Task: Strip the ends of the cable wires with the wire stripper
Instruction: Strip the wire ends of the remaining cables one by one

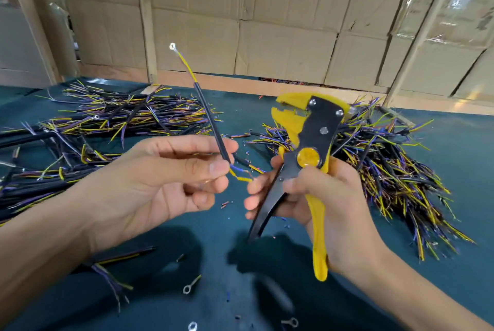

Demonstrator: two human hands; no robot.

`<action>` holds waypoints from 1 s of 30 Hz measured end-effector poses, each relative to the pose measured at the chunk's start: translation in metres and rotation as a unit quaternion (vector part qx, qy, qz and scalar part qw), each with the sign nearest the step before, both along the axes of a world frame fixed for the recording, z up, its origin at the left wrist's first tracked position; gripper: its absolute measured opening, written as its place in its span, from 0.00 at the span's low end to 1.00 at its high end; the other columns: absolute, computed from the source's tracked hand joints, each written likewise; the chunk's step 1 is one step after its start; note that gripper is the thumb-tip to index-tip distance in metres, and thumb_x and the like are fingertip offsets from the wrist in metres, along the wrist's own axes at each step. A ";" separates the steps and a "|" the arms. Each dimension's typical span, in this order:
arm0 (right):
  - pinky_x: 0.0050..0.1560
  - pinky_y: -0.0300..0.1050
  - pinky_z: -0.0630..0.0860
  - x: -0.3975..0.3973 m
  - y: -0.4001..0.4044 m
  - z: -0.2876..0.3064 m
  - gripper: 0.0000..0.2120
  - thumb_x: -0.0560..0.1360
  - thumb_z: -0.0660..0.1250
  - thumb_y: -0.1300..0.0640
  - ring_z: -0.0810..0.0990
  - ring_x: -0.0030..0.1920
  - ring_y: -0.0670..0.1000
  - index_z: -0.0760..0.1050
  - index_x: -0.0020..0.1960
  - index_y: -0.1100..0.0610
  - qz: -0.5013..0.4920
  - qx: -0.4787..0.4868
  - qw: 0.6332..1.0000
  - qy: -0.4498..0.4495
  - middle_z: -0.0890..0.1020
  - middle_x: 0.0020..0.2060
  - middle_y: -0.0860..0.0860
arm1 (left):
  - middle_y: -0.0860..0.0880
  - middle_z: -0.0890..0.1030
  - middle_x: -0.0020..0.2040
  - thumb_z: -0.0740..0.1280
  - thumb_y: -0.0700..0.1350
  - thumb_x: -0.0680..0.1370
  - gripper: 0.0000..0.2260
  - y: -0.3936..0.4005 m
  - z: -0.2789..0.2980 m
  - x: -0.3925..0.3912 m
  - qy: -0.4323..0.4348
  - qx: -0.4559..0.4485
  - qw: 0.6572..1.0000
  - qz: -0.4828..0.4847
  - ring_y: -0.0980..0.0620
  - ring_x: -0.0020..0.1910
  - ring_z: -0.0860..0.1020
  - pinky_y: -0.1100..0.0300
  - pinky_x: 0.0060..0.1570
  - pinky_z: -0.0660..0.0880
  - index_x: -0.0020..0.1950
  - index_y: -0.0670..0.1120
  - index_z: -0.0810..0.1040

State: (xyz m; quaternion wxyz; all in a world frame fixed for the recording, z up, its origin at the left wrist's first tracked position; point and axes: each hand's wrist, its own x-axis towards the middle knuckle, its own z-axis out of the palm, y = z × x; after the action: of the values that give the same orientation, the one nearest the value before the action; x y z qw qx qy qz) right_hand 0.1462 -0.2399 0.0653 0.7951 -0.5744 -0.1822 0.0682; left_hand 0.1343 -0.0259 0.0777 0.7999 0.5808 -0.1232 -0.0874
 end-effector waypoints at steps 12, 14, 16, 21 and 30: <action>0.49 0.68 0.79 0.000 0.004 -0.023 0.12 0.78 0.71 0.52 0.83 0.46 0.68 0.78 0.56 0.60 0.150 0.016 0.987 -0.045 0.82 0.50 0.65 | 0.48 0.82 0.39 0.73 0.40 0.66 0.12 0.004 0.006 -0.001 -0.166 -0.064 0.978 0.108 0.51 0.34 0.78 0.60 0.36 0.72 0.48 0.48 0.87; 0.47 0.66 0.78 -0.002 0.004 -0.023 0.14 0.79 0.69 0.52 0.81 0.45 0.68 0.77 0.56 0.63 0.181 0.035 0.982 -0.036 0.81 0.50 0.67 | 0.48 0.82 0.39 0.73 0.40 0.66 0.12 0.003 0.008 -0.003 -0.162 -0.075 0.979 0.101 0.51 0.34 0.78 0.60 0.36 0.72 0.48 0.47 0.87; 0.47 0.65 0.78 -0.003 0.005 -0.023 0.17 0.80 0.68 0.53 0.81 0.45 0.68 0.76 0.59 0.68 0.201 0.038 0.978 -0.034 0.81 0.51 0.68 | 0.49 0.82 0.39 0.73 0.39 0.66 0.11 0.001 0.009 -0.005 -0.155 -0.083 0.980 0.092 0.52 0.34 0.78 0.60 0.37 0.71 0.48 0.47 0.87; 0.50 0.60 0.78 -0.006 0.004 -0.024 0.24 0.80 0.68 0.51 0.82 0.46 0.68 0.75 0.66 0.71 0.207 0.030 0.977 -0.049 0.82 0.52 0.68 | 0.49 0.81 0.37 0.73 0.39 0.66 0.11 0.002 0.011 -0.006 -0.144 -0.095 0.981 0.086 0.51 0.33 0.78 0.61 0.35 0.71 0.47 0.47 0.87; 0.48 0.63 0.78 -0.005 0.001 -0.024 0.22 0.78 0.70 0.50 0.81 0.43 0.69 0.77 0.57 0.71 0.174 0.015 0.982 -0.072 0.82 0.46 0.69 | 0.47 0.82 0.38 0.75 0.37 0.65 0.12 0.000 0.010 -0.006 -0.115 -0.080 0.986 0.092 0.50 0.33 0.79 0.61 0.32 0.72 0.47 0.45 0.87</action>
State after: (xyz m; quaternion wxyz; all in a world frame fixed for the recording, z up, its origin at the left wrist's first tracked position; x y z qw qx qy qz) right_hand 0.1408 -0.2389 0.0412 0.7644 -0.5255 -0.3368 0.1615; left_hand 0.1286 -0.0263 0.0880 0.8290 0.5300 -0.1669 0.0637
